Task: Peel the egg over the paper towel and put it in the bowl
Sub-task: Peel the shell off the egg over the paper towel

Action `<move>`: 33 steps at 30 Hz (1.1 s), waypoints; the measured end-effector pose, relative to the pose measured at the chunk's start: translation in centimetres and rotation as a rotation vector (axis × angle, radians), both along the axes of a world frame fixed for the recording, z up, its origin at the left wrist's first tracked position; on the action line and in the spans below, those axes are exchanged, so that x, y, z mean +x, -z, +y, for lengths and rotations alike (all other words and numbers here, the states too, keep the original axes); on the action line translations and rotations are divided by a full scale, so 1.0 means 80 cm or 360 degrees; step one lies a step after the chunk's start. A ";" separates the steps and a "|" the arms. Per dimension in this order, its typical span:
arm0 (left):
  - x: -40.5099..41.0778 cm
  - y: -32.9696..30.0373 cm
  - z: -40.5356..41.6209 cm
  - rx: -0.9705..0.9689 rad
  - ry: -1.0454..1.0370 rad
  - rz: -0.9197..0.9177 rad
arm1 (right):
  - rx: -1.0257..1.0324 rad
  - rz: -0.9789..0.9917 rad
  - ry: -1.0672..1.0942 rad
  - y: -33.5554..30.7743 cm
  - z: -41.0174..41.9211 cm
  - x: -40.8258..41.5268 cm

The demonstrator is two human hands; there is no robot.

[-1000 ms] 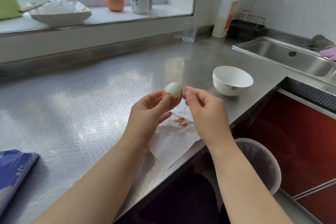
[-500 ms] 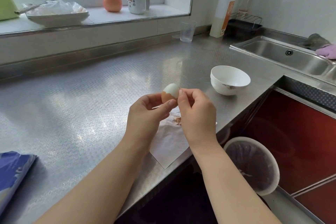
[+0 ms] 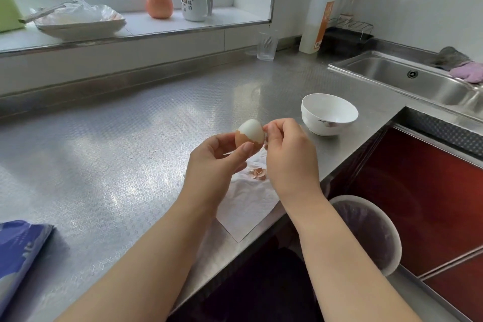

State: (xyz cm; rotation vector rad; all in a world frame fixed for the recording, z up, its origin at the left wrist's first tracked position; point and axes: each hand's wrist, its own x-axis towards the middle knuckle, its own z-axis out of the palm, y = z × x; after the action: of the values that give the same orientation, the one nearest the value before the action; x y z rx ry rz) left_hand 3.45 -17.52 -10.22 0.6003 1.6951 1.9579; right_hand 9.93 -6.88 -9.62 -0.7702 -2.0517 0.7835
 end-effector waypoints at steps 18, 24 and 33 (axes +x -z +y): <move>-0.012 0.001 -0.002 0.0235 0.0060 -0.0324 | -0.0107 -0.0476 -0.0330 0.008 0.020 0.034; -0.011 0.001 -0.001 0.0180 0.0107 -0.0245 | -0.0244 0.0133 -0.0334 0.001 0.015 0.030; -0.006 -0.001 -0.002 0.0107 0.0151 -0.0066 | -0.0361 0.0415 -0.0374 0.002 0.007 0.011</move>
State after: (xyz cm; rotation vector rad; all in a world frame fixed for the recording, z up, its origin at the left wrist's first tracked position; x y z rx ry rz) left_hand 2.97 -17.68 -10.17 0.6476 1.5531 1.9530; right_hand 10.84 -6.31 -9.78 -0.5197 -1.8562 1.1997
